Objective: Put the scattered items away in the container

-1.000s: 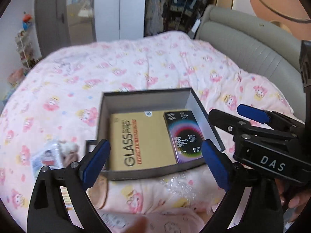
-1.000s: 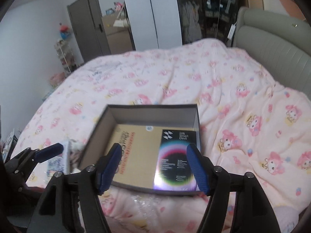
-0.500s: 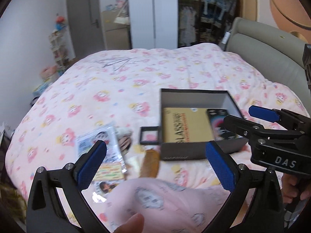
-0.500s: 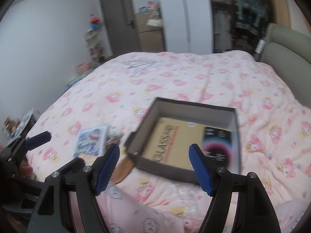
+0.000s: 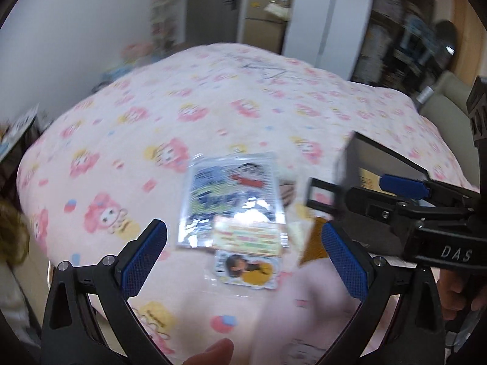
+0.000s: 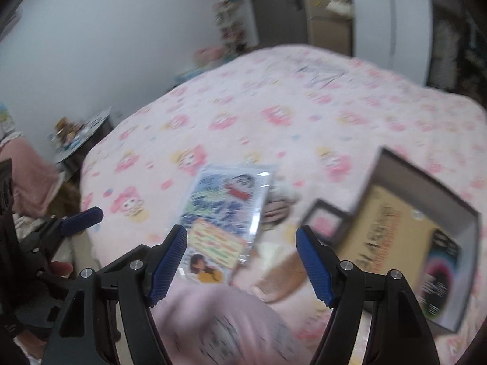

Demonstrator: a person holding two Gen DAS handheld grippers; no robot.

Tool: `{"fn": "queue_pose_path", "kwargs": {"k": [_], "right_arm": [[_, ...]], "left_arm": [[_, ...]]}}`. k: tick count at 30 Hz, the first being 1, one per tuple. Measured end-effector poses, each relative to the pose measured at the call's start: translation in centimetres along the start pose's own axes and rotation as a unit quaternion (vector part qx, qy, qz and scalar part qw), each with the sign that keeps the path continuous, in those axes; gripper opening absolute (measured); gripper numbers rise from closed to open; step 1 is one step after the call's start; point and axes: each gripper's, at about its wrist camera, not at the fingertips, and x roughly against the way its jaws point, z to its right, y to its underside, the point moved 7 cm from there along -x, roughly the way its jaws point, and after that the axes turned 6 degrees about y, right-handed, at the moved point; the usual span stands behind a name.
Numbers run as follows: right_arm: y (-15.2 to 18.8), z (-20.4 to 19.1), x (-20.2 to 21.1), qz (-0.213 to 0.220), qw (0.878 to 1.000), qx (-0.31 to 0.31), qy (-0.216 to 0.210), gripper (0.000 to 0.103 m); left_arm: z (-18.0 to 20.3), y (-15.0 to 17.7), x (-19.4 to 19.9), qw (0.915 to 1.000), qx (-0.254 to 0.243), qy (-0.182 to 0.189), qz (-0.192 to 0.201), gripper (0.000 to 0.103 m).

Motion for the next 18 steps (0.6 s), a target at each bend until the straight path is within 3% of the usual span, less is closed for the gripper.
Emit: {"fn": "queue_pose_path", "kwargs": {"k": [4, 7, 10, 15, 18], "right_arm": [[-0.1, -0.2, -5.0, -0.055, 0.998, 0.020, 0.006, 0.072], [0.3, 0.1, -8.4, -0.108, 0.994, 0.015, -0.016, 0.072], [0.2, 0.1, -11.0, -0.138, 0.990, 0.025, -0.012, 0.072], [-0.4, -0.2, -14.1, -0.170, 0.985, 0.025, -0.030, 0.072], [-0.1, 0.2, -16.1, -0.190, 0.981, 0.024, -0.020, 0.072]], "left_arm": [[-5.1, 1.1, -3.8, 0.9969, 0.072, -0.008, -0.030, 0.102], [-8.4, 2.2, -7.3, 0.9908, 0.122, -0.014, -0.057, 0.101], [-10.3, 2.8, -10.3, 0.9842, 0.158, 0.000, -0.079, 0.098], [-11.4, 2.3, -13.4, 0.9807, 0.175, 0.013, -0.087, 0.098], [-11.5, 2.0, -15.2, 0.9791, 0.177, 0.024, -0.097, 0.098]]}}
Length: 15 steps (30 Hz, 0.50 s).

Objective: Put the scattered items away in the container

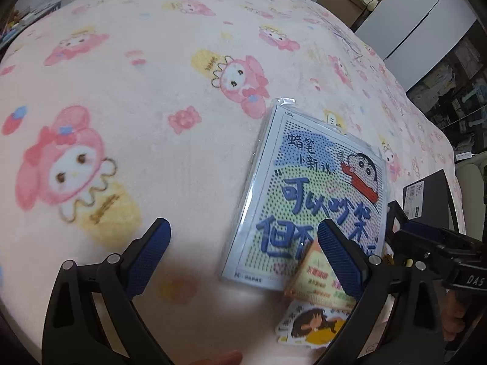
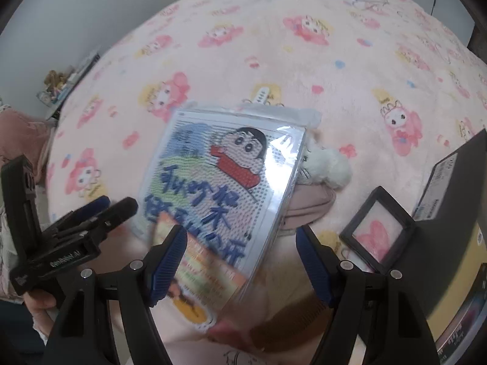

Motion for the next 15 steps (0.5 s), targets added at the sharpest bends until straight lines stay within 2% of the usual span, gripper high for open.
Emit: {"fn": "queue_pose_path", "kwargs": {"k": [3, 5, 8, 10, 12, 15], "right_arm": [[-0.2, 0.6, -2.0, -0.032, 0.999, -0.022, -0.018, 0.072], [-0.2, 1.1, -3.3, -0.051, 0.998, -0.032, -0.028, 0.072], [-0.4, 1.7, -4.5, -0.074, 0.995, -0.046, -0.051, 0.072], [-0.9, 1.8, -4.9, -0.073, 0.995, -0.044, -0.054, 0.072], [-1.3, 1.6, -4.8, -0.062, 0.996, -0.033, -0.051, 0.070], [-1.4, 0.9, -4.0, -0.045, 0.998, -0.018, -0.048, 0.061]], "left_arm": [[0.0, -0.4, -1.5, 0.9997, 0.008, 0.019, -0.014, 0.097], [-0.3, -0.6, -2.5, 0.9993, 0.017, 0.024, -0.023, 0.090], [-0.3, -0.9, -3.7, 0.9981, 0.030, 0.044, -0.032, 0.090], [0.1, -0.9, -4.3, 0.9971, 0.025, 0.061, -0.037, 0.088], [1.1, -0.8, -4.5, 0.9942, 0.026, 0.094, -0.045, 0.073], [1.9, -0.8, -3.7, 0.9948, 0.021, 0.092, -0.039, 0.071]]}}
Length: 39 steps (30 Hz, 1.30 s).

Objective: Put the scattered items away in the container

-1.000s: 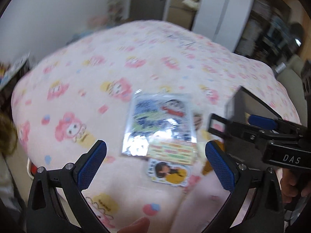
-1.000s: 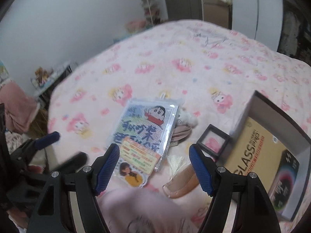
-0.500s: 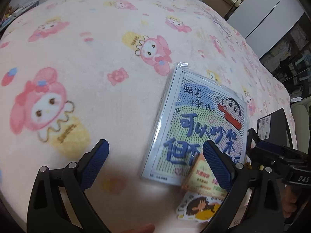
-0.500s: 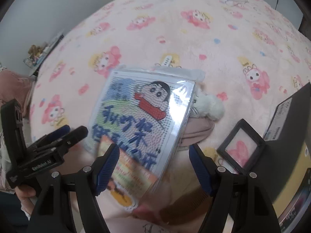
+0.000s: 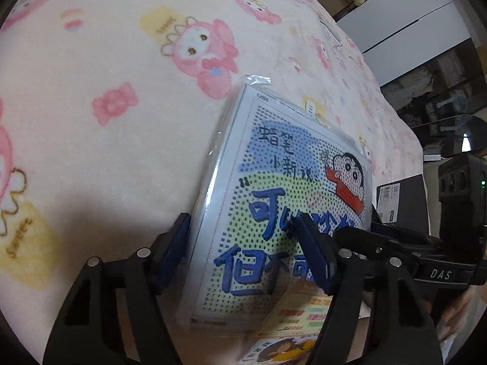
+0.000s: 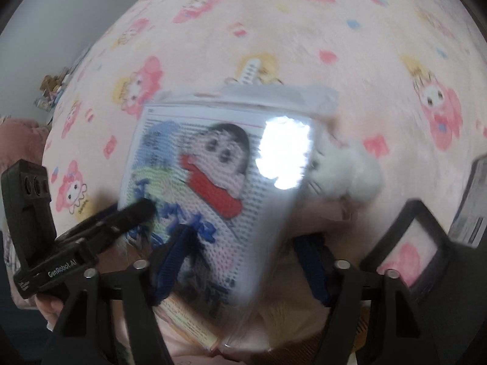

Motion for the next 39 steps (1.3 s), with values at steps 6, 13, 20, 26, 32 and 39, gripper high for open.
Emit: {"fn": "queue_pose_path", "kwargs": {"k": [6, 13, 20, 26, 32, 39], "right_arm": [[0.5, -0.1, 4.3, 0.053, 0.997, -0.022, -0.047, 0.054], [1.6, 0.2, 11.9, 0.127, 0.990, -0.019, -0.059, 0.054], [4.6, 2.8, 18.4, 0.190, 0.980, -0.036, -0.041, 0.054], [9.2, 10.5, 23.7, 0.233, 0.969, -0.084, 0.017, 0.054], [13.2, 18.7, 24.4, 0.228, 0.963, -0.139, 0.037, 0.054], [17.0, 25.4, 20.0, 0.183, 0.963, -0.187, 0.062, 0.055]], "left_arm": [[2.9, -0.8, 4.4, 0.9989, -0.031, 0.016, 0.030, 0.063], [9.0, -1.0, 9.9, 0.9914, -0.110, 0.014, 0.069, 0.062], [17.4, 0.8, 11.0, 0.9788, -0.187, 0.044, 0.070, 0.062], [26.0, 4.3, 7.2, 0.9642, -0.251, 0.084, 0.021, 0.062], [32.9, 8.1, 0.4, 0.9513, -0.293, 0.083, -0.048, 0.063], [34.4, 12.1, -8.2, 0.9423, -0.296, 0.064, -0.142, 0.064]]}}
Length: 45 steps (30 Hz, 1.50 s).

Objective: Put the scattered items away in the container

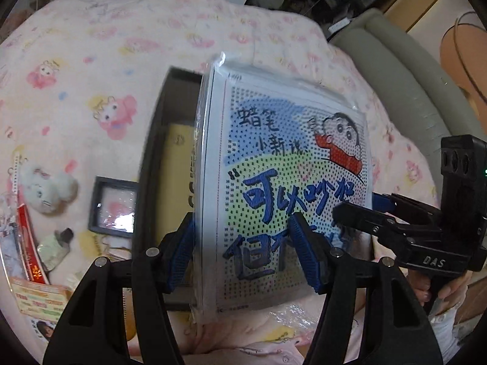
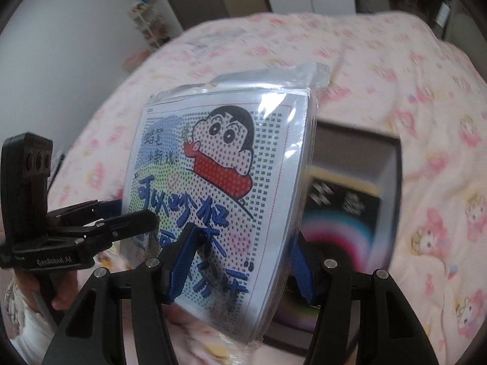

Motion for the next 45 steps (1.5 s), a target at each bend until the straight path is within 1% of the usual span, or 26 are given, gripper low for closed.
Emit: {"fn": "queue_pose_path", "kwargs": {"k": [2, 4, 7, 10, 13, 16, 19, 22, 24, 26, 28, 29, 30, 31, 32, 34, 36, 37, 38, 39, 41, 43, 45], "right_arm": [[0.5, 1.5, -1.0, -0.009, 1.000, -0.024, -0.006, 0.055], [0.8, 2.4, -1.8, -0.018, 0.999, -0.033, -0.008, 0.055], [1.4, 3.3, -2.7, -0.033, 0.999, -0.038, -0.002, 0.055], [1.9, 3.2, -3.6, -0.041, 0.999, -0.028, 0.015, 0.055], [2.1, 3.1, -5.2, -0.049, 0.998, -0.015, 0.038, 0.055], [2.4, 2.7, -6.0, -0.057, 0.998, -0.012, 0.039, 0.055], [2.7, 2.3, -6.5, -0.069, 0.997, 0.000, 0.039, 0.055], [2.8, 2.1, -6.3, -0.070, 0.997, 0.014, 0.034, 0.055], [2.4, 2.2, -5.6, -0.061, 0.997, 0.014, 0.041, 0.054], [1.8, 2.2, -4.3, -0.033, 0.997, 0.027, 0.066, 0.054], [1.4, 1.8, -3.0, 0.000, 0.991, 0.074, 0.112, 0.054], [1.5, 1.6, -2.7, 0.007, 0.987, 0.099, 0.122, 0.054], [1.7, 1.5, -2.8, 0.003, 0.986, 0.114, 0.126, 0.054], [2.1, 1.6, -3.2, -0.008, 0.986, 0.112, 0.125, 0.054], [2.3, 1.8, -3.7, -0.022, 0.987, 0.101, 0.125, 0.054], [2.9, 2.5, -5.3, -0.054, 0.987, 0.082, 0.128, 0.049], [3.1, 2.3, -5.8, -0.056, 0.986, 0.089, 0.133, 0.048], [3.0, 1.8, -5.8, -0.052, 0.986, 0.095, 0.127, 0.048], [2.9, 1.1, -5.9, -0.053, 0.989, 0.094, 0.102, 0.048], [2.9, 0.4, -6.1, -0.057, 0.991, 0.089, 0.080, 0.050], [2.9, -0.5, -6.5, -0.062, 0.992, 0.095, 0.061, 0.049], [2.9, -0.3, -5.9, -0.058, 0.993, 0.090, 0.049, 0.049], [2.2, 0.2, -4.7, -0.040, 0.997, 0.065, 0.028, 0.049]], "left_arm": [[0.2, -0.3, -1.5, 0.9999, -0.001, -0.008, -0.013, 0.064], [0.6, -0.4, -2.6, 0.9996, -0.009, -0.016, -0.020, 0.064], [0.4, 0.1, -3.9, 0.9993, -0.004, -0.020, -0.031, 0.064], [-0.2, 0.8, -5.1, 0.9980, -0.003, -0.038, -0.051, 0.064], [-0.4, 1.7, -5.8, 0.9961, -0.013, -0.058, -0.065, 0.064], [-0.6, 2.2, -6.2, 0.9941, -0.021, -0.079, -0.071, 0.060], [-0.3, 2.2, -6.3, 0.9932, -0.028, -0.087, -0.072, 0.060], [-0.1, 2.3, -6.2, 0.9931, -0.030, -0.088, -0.070, 0.059], [-0.2, 2.2, -6.0, 0.9933, -0.027, -0.092, -0.064, 0.056], [-0.3, 2.1, -5.6, 0.9943, -0.021, -0.089, -0.055, 0.054], [-0.1, 1.7, -5.1, 0.9957, -0.019, -0.081, -0.041, 0.054], [0.2, 1.6, -4.8, 0.9962, -0.020, -0.077, -0.034, 0.053], [0.4, 1.5, -4.7, 0.9967, -0.022, -0.072, -0.030, 0.053], [0.7, 1.5, -4.7, 0.9973, -0.022, -0.063, -0.031, 0.053], [1.0, 1.6, -4.7, 0.9977, -0.022, -0.054, -0.034, 0.053], [1.2, 1.8, -5.1, 0.9978, -0.019, -0.046, -0.044, 0.053], [1.3, 1.9, -5.2, 0.9976, -0.017, -0.047, -0.048, 0.053], [1.3, 1.7, -5.2, 0.9977, -0.017, -0.046, -0.048, 0.053], [1.3, 1.7, -5.1, 0.9978, -0.016, -0.045, -0.047, 0.053], [1.3, 1.7, -5.0, 0.9979, -0.015, -0.042, -0.046, 0.053], [1.7, 1.8, -5.1, 0.9978, -0.016, -0.043, -0.047, 0.053], [1.5, 2.0, -5.1, 0.9975, -0.023, -0.045, -0.050, 0.053], [1.8, 2.0, -5.6, 0.9970, -0.037, -0.043, -0.053, 0.053]]}}
